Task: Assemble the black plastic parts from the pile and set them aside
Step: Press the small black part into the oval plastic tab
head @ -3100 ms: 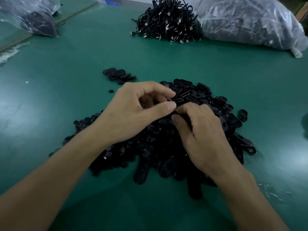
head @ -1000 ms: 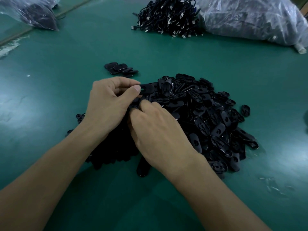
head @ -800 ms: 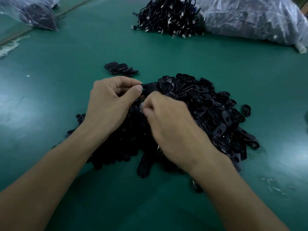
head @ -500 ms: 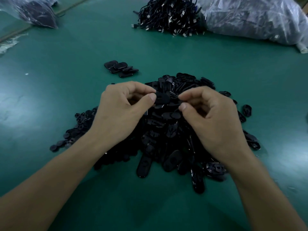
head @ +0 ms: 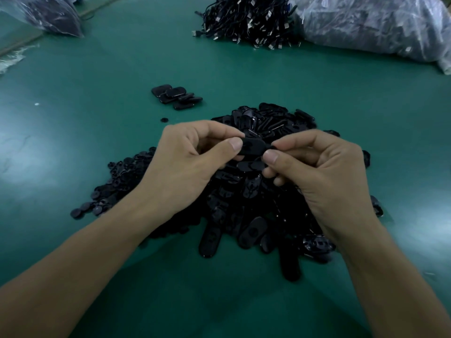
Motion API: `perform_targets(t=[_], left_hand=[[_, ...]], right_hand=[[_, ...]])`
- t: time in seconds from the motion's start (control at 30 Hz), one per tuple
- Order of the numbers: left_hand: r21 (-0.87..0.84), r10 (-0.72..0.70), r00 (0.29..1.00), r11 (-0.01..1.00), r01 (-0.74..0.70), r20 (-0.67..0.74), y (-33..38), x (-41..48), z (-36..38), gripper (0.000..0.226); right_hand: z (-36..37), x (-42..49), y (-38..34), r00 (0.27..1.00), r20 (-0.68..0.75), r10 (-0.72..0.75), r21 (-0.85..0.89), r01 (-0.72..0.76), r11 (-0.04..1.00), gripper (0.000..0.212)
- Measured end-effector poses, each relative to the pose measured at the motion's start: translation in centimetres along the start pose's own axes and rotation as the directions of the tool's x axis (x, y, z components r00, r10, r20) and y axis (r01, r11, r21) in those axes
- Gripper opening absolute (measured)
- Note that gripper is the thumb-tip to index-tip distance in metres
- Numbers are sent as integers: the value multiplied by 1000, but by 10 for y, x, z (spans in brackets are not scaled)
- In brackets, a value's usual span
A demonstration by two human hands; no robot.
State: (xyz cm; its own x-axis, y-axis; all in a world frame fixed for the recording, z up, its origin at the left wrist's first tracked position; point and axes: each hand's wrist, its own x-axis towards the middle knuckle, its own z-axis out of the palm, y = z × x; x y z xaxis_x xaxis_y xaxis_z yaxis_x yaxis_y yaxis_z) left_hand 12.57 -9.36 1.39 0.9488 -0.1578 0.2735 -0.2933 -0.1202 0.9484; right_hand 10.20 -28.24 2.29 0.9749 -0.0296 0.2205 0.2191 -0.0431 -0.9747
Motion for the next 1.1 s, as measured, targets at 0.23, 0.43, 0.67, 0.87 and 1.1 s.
perform_targets(t=[0.23,0.43,0.67,0.87,1.1], left_hand=[[-36,-18,1000,999,19,12,2,-1,1,11],[-95,-49,998,994,52,32,6,-3,2,10],[-152,-61,997,986,69,57,4,-3,0,6],[-188,-103,993,976,112,56,2,-2,0,8],[-132,-87,996,988,84,-16,0,-2,-1,13]], right_hand=[[1,1,2,999,-26,-37,-31,36,999,11],[4,-2,6,957,-29,-287,-310,265,913,16],[4,-3,8,933,-13,-359,-371,329,868,15],[7,-2,3,964,-10,-264,-255,253,933,16],[6,1,5,979,0,-203,-276,195,941,19]])
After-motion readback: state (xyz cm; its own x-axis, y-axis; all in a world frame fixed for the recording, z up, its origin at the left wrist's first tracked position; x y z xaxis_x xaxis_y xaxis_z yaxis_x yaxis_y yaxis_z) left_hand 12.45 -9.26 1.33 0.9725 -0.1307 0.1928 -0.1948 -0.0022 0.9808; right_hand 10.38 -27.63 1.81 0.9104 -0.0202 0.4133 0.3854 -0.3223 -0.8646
